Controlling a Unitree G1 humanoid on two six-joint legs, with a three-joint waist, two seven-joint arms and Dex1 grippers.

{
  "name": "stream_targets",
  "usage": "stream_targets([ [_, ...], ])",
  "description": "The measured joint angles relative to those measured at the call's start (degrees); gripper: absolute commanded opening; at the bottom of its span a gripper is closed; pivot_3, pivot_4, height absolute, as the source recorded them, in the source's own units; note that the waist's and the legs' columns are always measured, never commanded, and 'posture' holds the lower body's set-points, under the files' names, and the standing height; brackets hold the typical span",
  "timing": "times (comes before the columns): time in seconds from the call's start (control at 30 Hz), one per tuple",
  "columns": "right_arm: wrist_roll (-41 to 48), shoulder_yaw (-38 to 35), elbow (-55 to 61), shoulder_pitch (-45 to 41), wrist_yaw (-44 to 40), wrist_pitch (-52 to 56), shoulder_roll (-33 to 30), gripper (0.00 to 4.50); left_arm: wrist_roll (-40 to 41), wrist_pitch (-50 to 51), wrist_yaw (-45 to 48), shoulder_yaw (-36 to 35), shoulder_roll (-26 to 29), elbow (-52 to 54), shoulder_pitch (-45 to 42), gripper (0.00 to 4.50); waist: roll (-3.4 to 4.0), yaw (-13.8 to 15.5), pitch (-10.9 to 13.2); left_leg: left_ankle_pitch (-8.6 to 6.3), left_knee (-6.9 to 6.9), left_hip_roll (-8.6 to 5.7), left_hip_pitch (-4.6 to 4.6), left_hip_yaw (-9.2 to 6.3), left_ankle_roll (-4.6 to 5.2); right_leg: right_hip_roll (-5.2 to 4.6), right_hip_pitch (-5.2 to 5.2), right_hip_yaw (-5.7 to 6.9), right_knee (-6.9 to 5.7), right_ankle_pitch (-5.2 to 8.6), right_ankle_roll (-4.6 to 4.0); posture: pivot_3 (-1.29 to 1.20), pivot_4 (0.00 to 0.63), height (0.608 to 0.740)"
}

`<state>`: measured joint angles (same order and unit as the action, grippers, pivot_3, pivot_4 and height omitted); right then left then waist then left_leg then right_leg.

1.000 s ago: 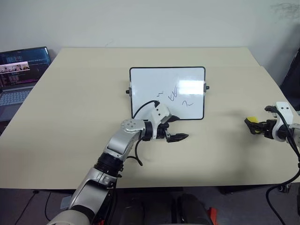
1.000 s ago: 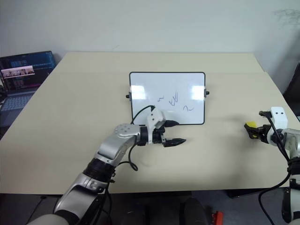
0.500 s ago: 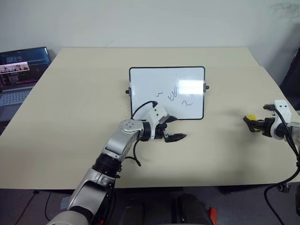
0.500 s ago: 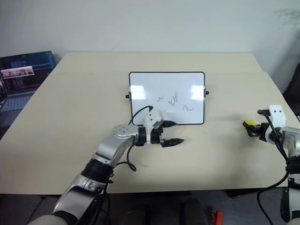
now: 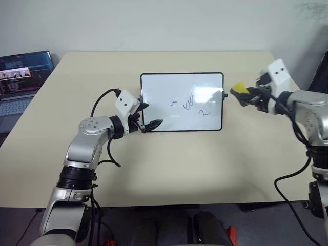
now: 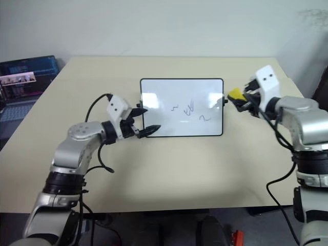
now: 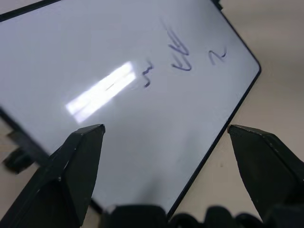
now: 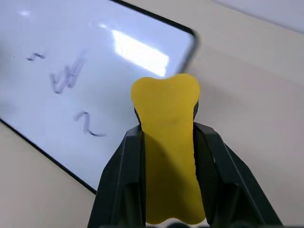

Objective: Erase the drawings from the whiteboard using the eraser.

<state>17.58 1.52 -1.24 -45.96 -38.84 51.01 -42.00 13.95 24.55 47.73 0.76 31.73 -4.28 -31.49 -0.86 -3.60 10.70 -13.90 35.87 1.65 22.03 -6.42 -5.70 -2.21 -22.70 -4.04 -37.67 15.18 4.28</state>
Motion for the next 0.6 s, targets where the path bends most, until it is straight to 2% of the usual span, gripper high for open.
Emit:
stream_targets([
  [0.13,-1.3,2.9,-0.9,-2.7,0.2,-2.3,4.7,1.02,0.0,1.4,-1.1,-1.1,1.4,1.7,3.0,4.5,0.0,0.2,0.0,0.01,0.1,0.0,0.54,-0.01,-0.01,0.01,-0.64,-0.01,-0.29,-0.02,-0.03,0.0,0.15,0.74],
  [0.33,-3.8,6.9,-2.8,-3.8,0.2,-7.0,9.2,1.02,0.8,3.7,-2.2,-1.2,1.5,7.3,4.0,4.5,0.0,0.4,0.0,0.01,0.1,0.0,0.58,-0.03,-0.01,-0.01,-0.64,0.02,-0.27,-0.02,-0.03,0.0,0.15,0.74],
  [0.6,-9.5,10.4,-6.8,-7.4,0.2,-15.4,14.1,1.01,1.0,5.3,-3.4,-1.2,2.1,9.2,5.1,4.5,0.0,0.1,0.0,0.01,0.09,0.0,0.56,-0.03,-0.01,0.0,-0.65,0.01,-0.31,-0.02,-0.04,0.0,0.15,0.74],
])
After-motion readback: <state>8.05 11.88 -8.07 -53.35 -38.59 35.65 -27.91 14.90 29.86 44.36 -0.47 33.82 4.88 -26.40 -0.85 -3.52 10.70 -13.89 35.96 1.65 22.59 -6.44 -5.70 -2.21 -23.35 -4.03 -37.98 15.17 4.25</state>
